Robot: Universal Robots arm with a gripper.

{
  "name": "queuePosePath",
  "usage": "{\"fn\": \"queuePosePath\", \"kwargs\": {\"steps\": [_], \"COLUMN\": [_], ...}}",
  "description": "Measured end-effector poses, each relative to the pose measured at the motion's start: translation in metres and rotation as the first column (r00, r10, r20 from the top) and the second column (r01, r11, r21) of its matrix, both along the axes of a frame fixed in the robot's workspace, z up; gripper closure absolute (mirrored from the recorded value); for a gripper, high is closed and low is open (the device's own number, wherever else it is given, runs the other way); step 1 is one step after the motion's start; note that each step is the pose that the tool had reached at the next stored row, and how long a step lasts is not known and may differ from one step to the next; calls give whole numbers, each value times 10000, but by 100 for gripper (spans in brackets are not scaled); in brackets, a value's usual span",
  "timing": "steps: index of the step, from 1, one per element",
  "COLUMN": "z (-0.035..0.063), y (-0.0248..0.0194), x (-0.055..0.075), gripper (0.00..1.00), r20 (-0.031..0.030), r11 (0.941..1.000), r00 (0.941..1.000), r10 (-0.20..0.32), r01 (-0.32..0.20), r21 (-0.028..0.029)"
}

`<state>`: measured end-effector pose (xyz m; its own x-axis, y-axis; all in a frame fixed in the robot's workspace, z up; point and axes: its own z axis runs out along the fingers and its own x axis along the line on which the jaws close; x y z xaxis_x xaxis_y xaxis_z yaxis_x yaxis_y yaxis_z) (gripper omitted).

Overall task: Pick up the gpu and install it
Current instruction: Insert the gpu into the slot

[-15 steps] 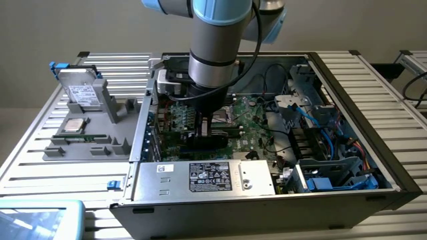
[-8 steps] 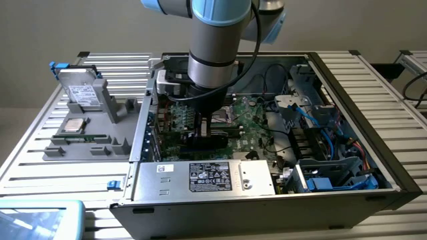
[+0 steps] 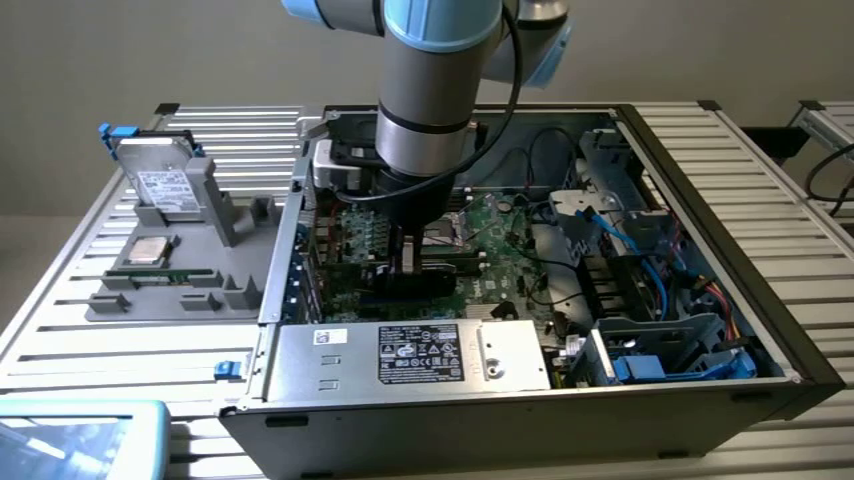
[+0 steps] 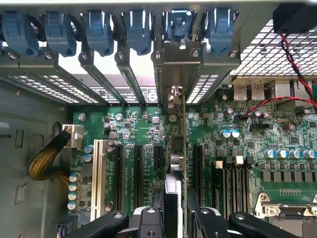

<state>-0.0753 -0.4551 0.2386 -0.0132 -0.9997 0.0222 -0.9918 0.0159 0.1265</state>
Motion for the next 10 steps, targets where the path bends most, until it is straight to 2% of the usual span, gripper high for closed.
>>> {"fn": "queuePosePath", "kwargs": {"steps": [10], "z": [-1], "y": [0], "x": [0], "gripper": [71], "r20": [7], "r11": [10000], "r00": [10000], "r10": [0], "r01": [0], "r21": [1]}}
